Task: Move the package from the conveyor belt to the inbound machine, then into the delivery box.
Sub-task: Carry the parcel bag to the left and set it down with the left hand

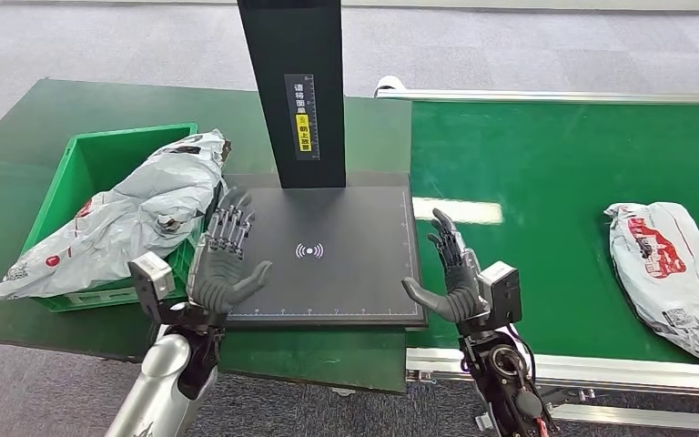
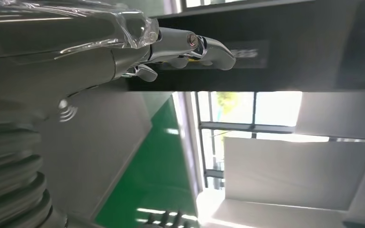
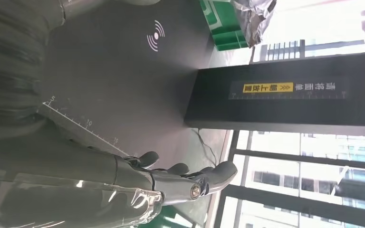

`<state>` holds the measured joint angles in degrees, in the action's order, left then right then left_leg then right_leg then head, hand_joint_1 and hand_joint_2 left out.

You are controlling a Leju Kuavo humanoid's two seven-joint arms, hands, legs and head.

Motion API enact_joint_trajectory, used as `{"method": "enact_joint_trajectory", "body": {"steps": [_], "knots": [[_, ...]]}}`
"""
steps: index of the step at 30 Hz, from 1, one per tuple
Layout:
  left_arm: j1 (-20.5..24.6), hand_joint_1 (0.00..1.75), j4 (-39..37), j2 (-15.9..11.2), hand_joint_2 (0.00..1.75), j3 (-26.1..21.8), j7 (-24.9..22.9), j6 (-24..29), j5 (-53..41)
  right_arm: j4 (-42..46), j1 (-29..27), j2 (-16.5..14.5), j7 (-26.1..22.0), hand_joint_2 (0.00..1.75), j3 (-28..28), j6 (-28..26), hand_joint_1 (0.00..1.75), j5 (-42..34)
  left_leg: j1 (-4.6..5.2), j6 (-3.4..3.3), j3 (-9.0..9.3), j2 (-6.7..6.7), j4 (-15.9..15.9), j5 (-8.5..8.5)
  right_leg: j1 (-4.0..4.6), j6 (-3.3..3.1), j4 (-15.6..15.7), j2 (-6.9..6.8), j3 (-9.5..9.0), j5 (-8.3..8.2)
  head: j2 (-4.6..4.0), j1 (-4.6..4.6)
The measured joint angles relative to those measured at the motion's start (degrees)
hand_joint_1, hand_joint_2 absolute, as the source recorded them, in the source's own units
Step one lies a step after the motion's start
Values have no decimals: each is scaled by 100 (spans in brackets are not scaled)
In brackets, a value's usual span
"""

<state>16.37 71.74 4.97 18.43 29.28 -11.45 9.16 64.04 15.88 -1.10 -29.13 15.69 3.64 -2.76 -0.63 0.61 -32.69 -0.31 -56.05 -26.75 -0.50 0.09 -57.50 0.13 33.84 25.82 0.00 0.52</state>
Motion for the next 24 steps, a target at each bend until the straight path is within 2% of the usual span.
{"method": "enact_joint_trajectory", "body": {"steps": [10,17,24], "knots": [[376,0,-1170,71,175,251,-281,-172,-396,-1,-70,-35,25,175,-18,-7,0,14,0,0,0,3,0,0,1,-1,0,3,1,0,0,-1],[503,0,-1446,95,175,319,-285,-390,-611,0,-86,-58,24,175,-51,15,0,65,0,0,-1,2,0,0,0,0,0,3,1,0,-1,-1],[534,0,-1493,102,175,323,-201,-324,-684,2,-117,-61,24,175,-73,16,0,86,0,0,-1,2,0,0,0,0,0,3,0,0,0,0]]}}
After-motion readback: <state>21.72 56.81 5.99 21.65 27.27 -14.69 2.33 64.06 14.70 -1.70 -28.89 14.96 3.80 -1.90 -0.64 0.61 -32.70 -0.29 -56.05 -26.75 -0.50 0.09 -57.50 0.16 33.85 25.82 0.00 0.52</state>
